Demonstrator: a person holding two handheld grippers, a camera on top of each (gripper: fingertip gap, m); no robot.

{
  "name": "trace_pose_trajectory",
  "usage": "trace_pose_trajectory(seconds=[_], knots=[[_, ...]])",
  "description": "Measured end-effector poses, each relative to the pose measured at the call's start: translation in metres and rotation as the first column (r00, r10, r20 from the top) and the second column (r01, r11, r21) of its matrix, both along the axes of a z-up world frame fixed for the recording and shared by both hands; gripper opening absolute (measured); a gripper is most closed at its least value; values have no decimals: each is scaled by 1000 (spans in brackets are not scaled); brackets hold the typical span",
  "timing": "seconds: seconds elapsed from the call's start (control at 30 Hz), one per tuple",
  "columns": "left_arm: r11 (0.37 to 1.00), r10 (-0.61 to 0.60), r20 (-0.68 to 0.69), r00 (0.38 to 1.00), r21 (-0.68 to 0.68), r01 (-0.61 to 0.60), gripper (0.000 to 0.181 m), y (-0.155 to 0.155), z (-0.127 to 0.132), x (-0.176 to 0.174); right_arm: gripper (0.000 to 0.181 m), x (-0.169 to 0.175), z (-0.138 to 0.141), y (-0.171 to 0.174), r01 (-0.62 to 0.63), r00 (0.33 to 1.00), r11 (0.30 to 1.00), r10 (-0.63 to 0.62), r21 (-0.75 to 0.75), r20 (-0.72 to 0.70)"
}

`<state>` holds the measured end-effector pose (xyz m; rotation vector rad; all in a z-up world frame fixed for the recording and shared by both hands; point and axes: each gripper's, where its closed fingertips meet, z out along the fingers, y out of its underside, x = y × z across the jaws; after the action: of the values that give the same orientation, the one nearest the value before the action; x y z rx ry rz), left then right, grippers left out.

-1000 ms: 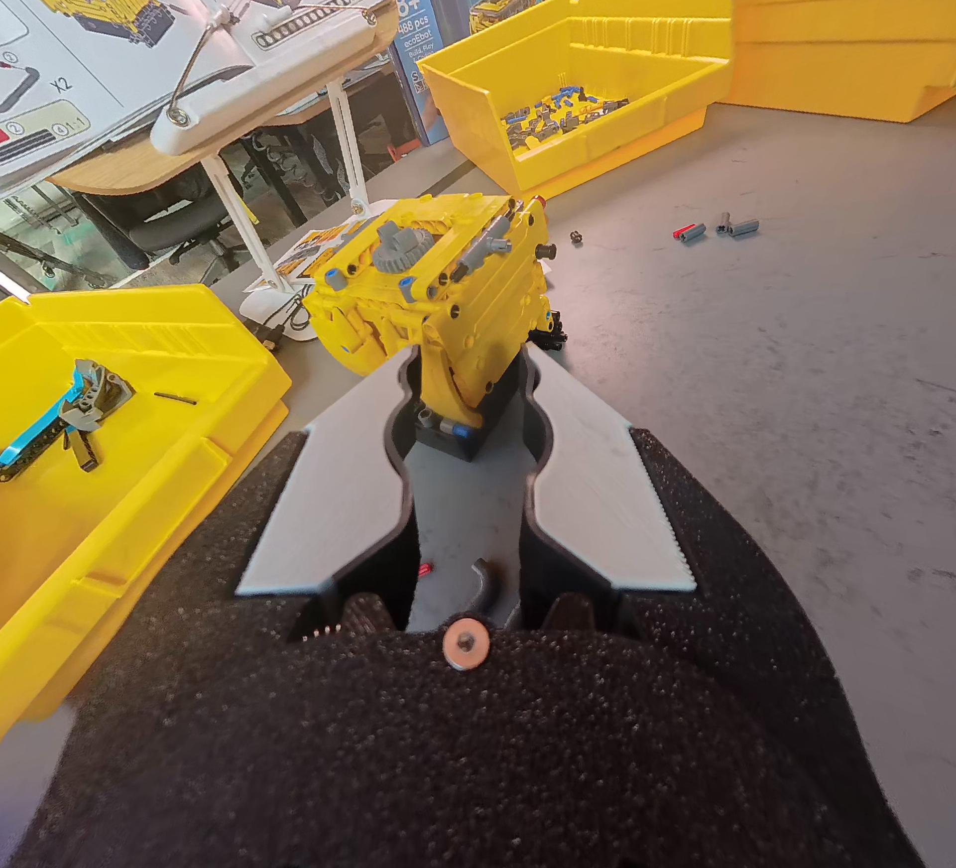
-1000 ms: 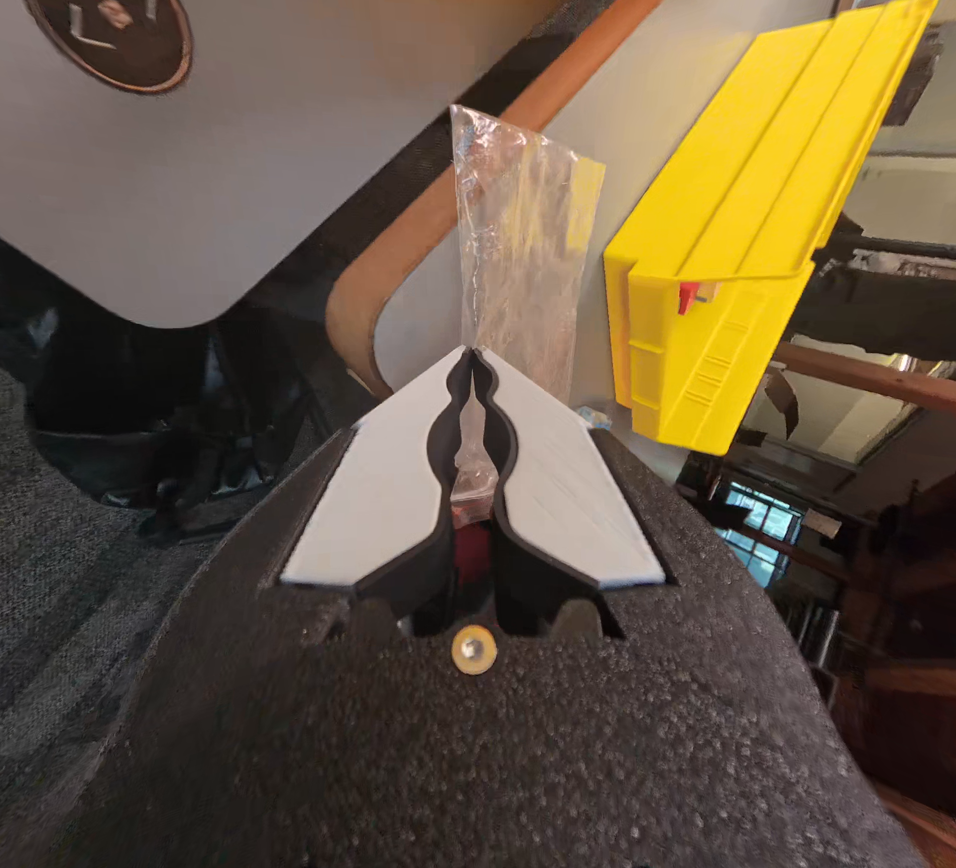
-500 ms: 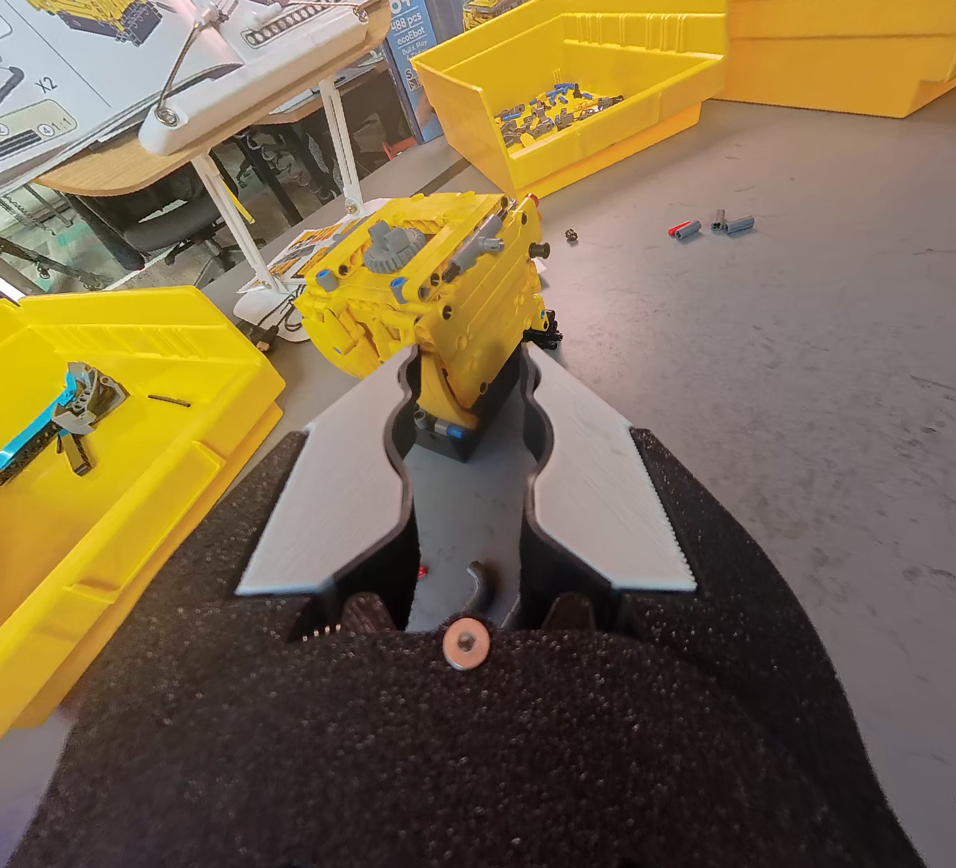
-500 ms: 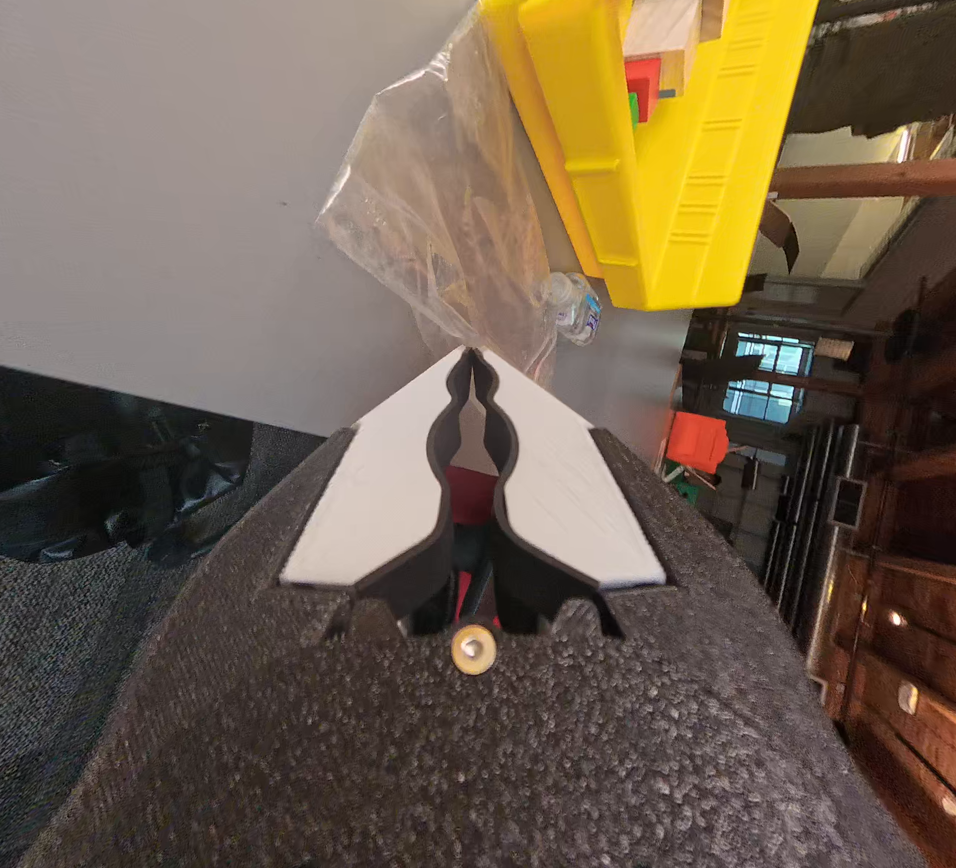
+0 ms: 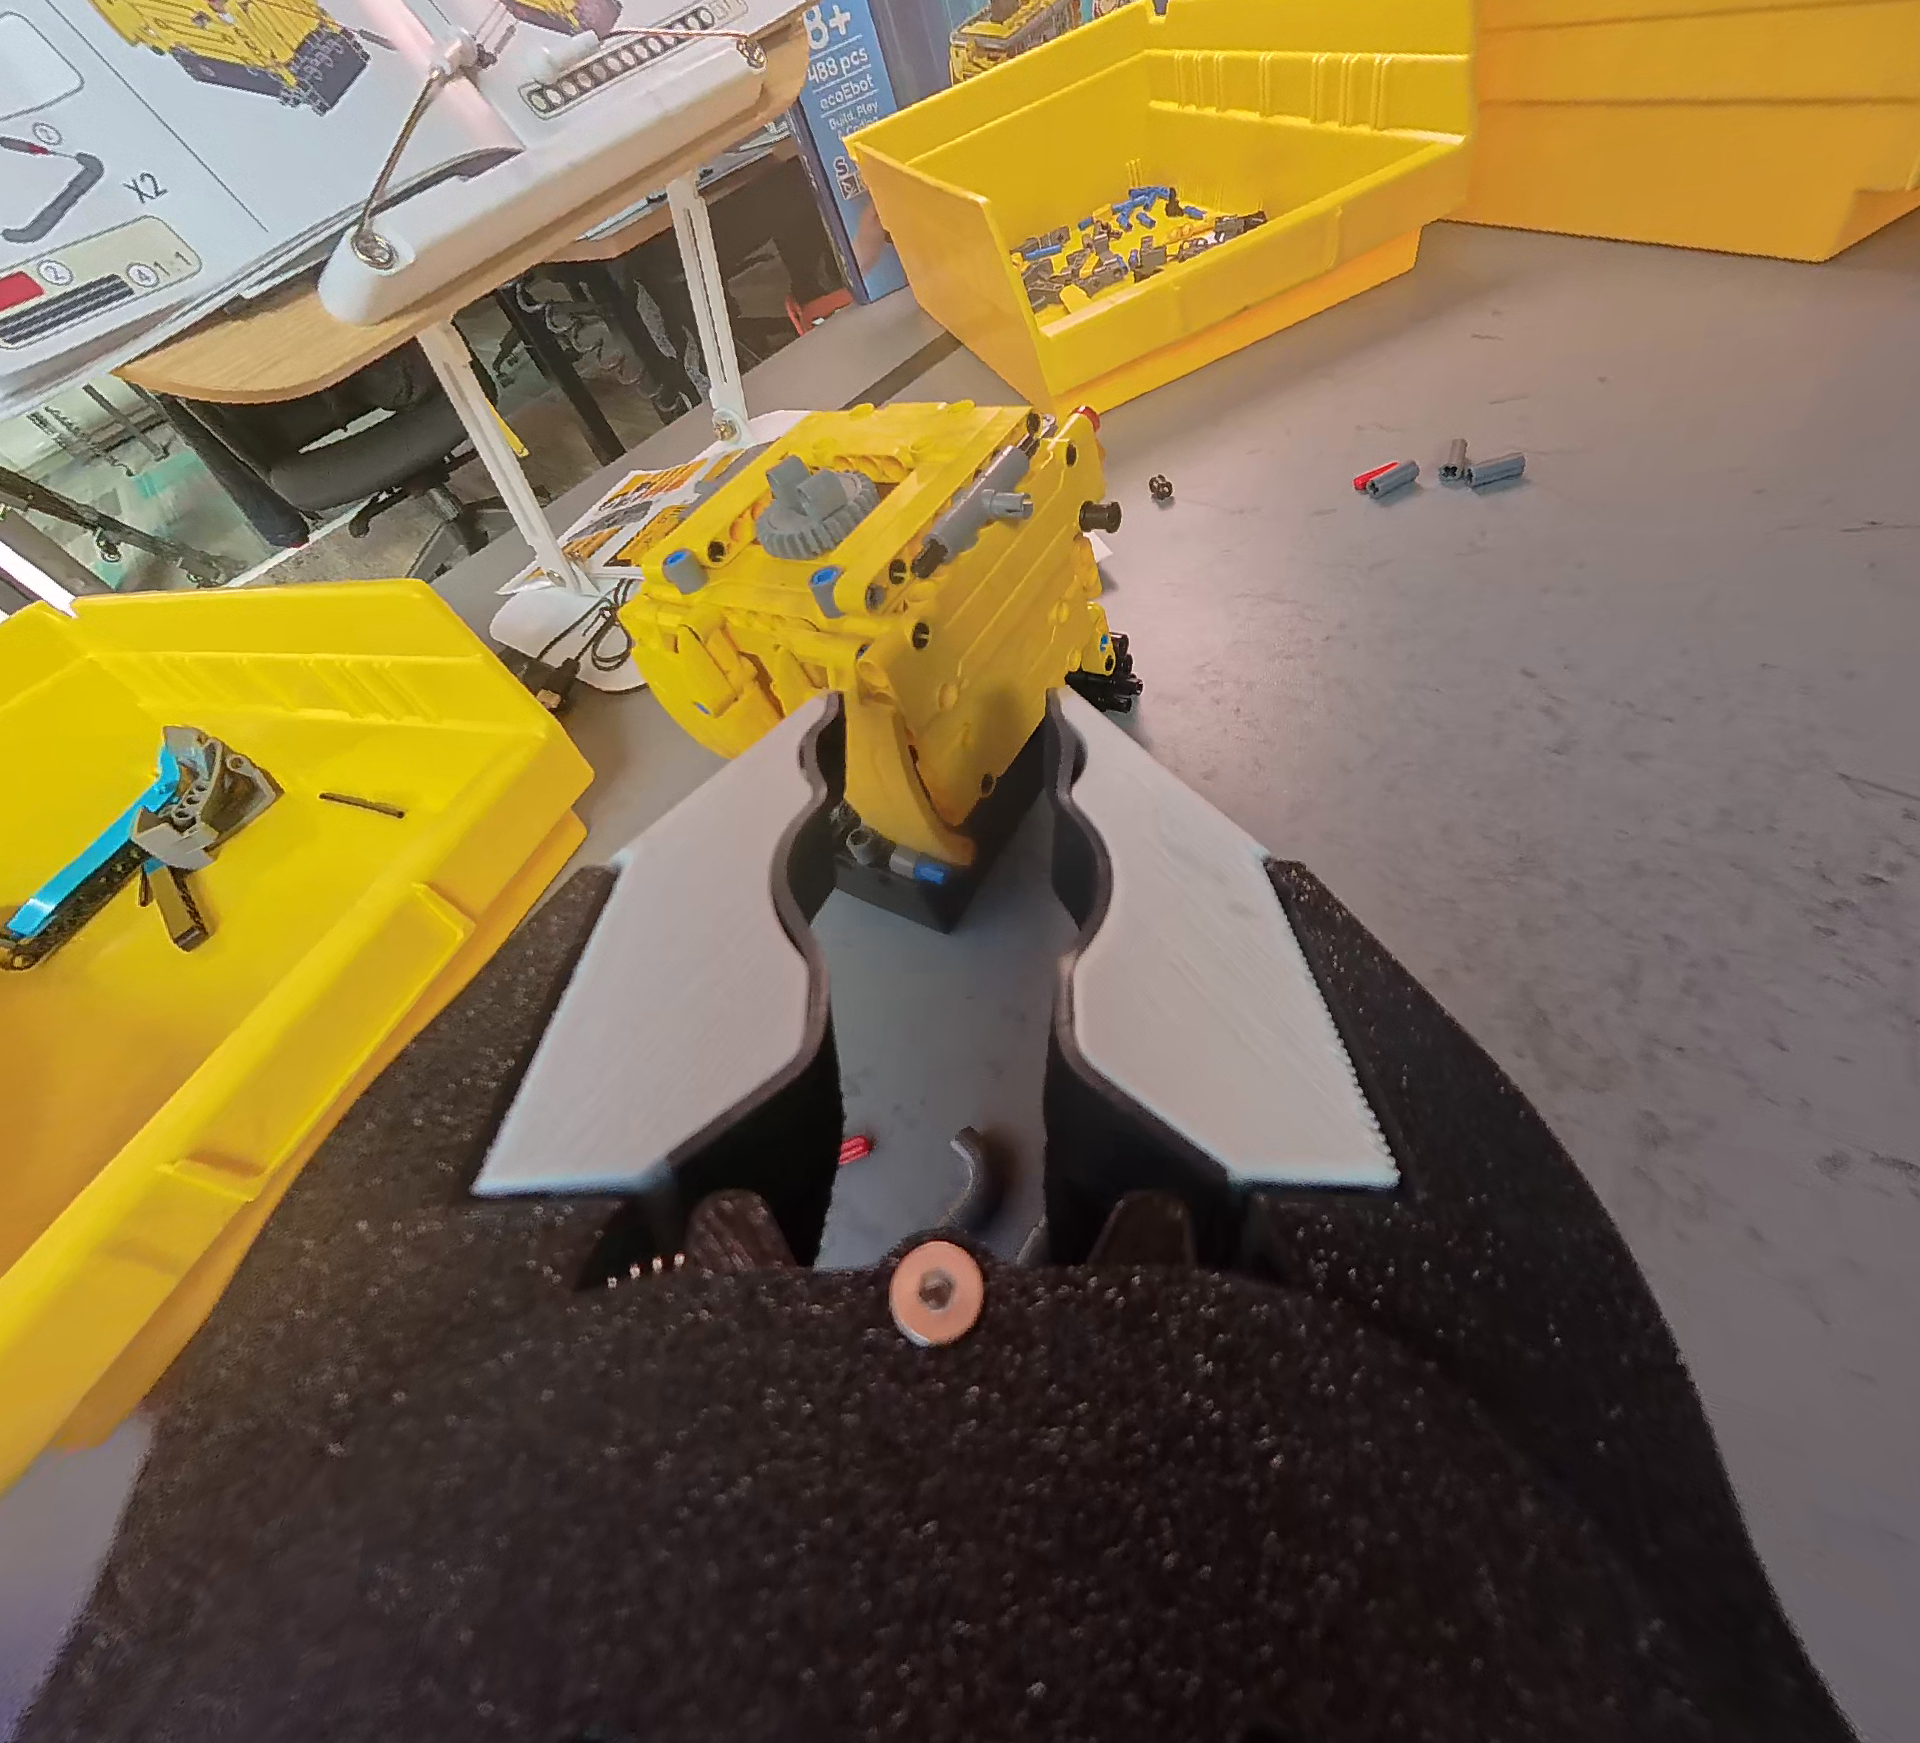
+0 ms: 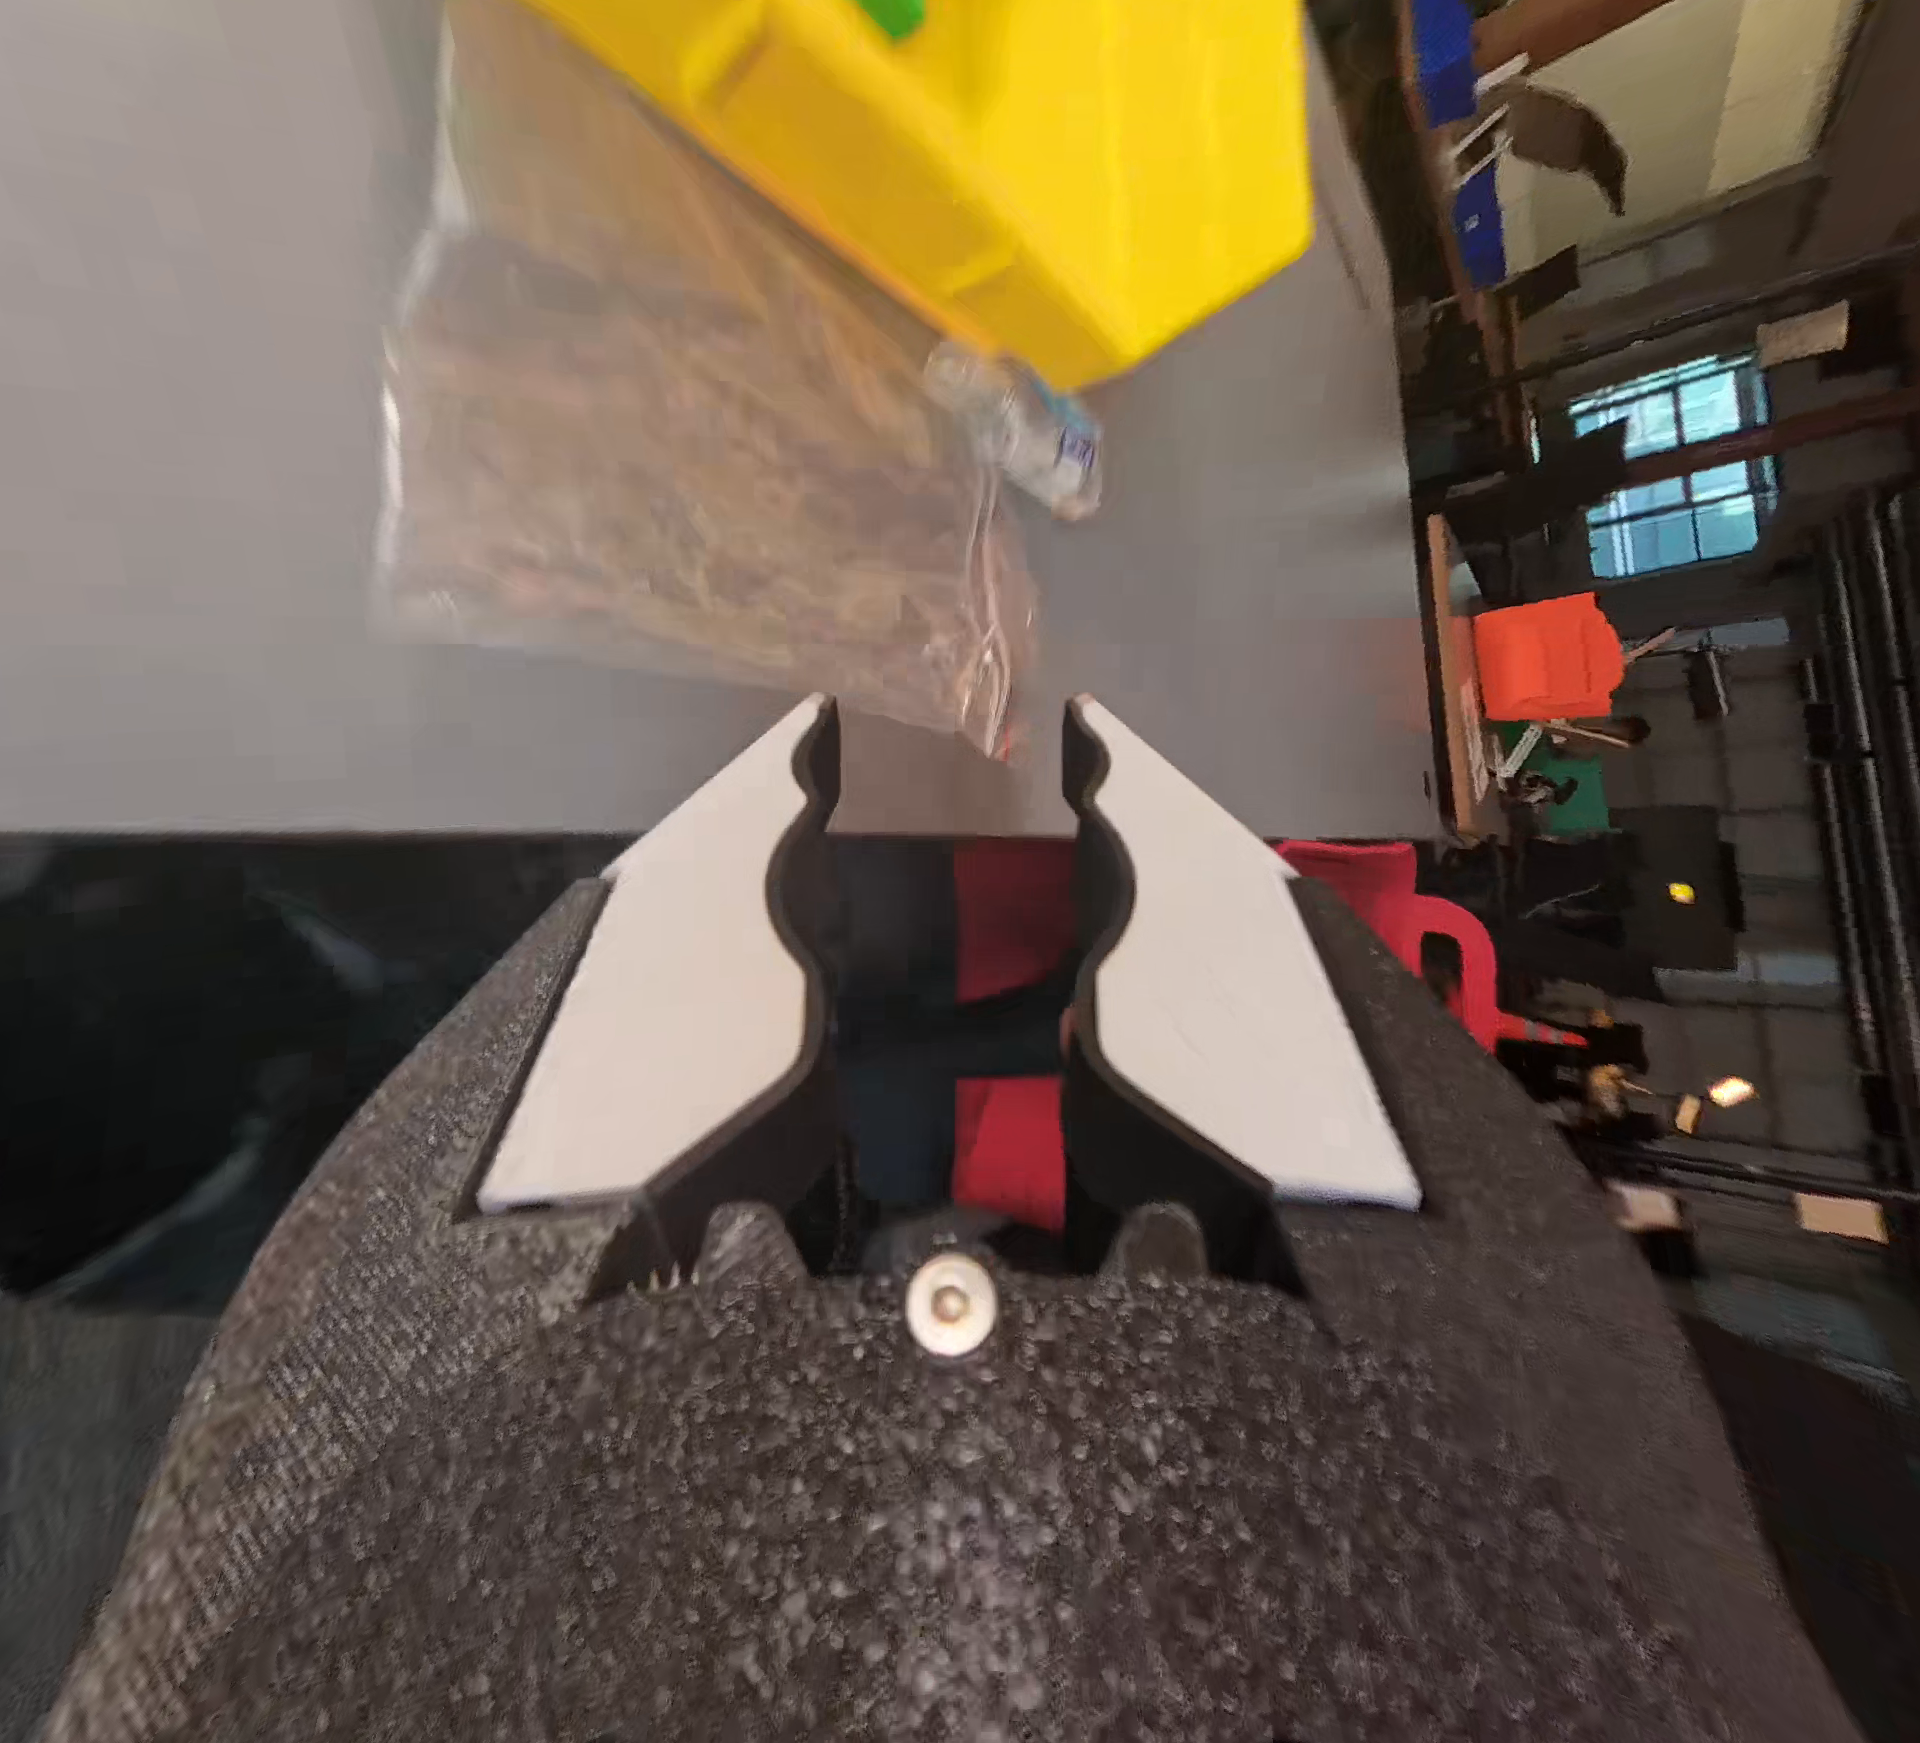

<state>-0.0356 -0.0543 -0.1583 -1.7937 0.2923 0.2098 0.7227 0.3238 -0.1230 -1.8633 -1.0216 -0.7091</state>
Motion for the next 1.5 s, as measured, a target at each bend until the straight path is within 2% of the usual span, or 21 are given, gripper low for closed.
trace_pose_trajectory(seconds=[0.1, 0.23, 0.37, 0.47, 0.5, 0.6, 0.67, 0.77, 0.83, 0.87, 1.07, 1.17, 1.3, 1.4, 1.5], knots=[[1000, 2, 8, 1000, -3, -2, 37, 0, -1, -1, 43, -73, 52, -31, -125, 951, 978, 166, 169, -259], [1000, -1, 22, 1000, -9, 1, 37, 1, -2, -1, 42, -237, 92, -102, -408, 746, 885, 464, 223, -477], [1000, -4, 33, 999, -2, 4, 37, -1, 1, -2, 34, -408, 103, -184, -660, 540, 734, 612, 162, -578], [1000, -3, 42, 999, 13, 3, 37, -4, 6, -3, 32, -522, 84, -240, -815, 388, 573, 646, 83, -657], [1000, -2, 48, 999, 17, 1, 37, -5, 7, -4, 32, -555, 71, -249, -849, 362, 525, 661, 61, -658], [1000, -2, 62, 998, 31, 0, 37, -7, 12, -6, 33, -637, 14, -244, -891, 398, 454, 777, -5, -488], [999, 1, 62, 998, 35, -3, 37, -8, 13, -6, 38, -675, -28, -235, -911, 402, 405, 837, -75, -372], [999, 4, 60, 998, 42, -6, 37, -9, 15, -7, 45, -708, -80, -226, -935, 344, 319, 922, -155, -178], [999, 5, 66, 998, 43, -8, 37, -9, 15, -8, 49, -718, -102, -225, -941, 296, 274, 951, -197, -93], [999, 6, 68, 998, 41, -9, 37, -9, 15, -9, 44, -723, -103, -228, -951, 265, 245, 960, -188, -92], [1000, 7, 80, 997, 26, -9, 37, -9, 11, -11, 42, -732, -103, -230, -964, 188, 178, 982, -198, -32], [1000, 2, 78, 997, 25, -4, 37, -9, 10, -10, 36, -733, -105, -230, -961, 186, 171, 981, -218, -50], [1000, 3, 76, 997, 27, -5, 37, -9, 11, -10, 7, -736, -114, -230, -957, 203, 184, 977, -225, -68], [999, 6, 75, 997, 33, -8, 37, -10, 13, -11, 3, -736, -112, -227, -965, 189, 187, 982, -183, 3], [999, 5, 78, 997, 40, -8, 37, -11, 15, -11, 1, -735, -99, -229, -978, 174, 173, 985, -120, -1]])
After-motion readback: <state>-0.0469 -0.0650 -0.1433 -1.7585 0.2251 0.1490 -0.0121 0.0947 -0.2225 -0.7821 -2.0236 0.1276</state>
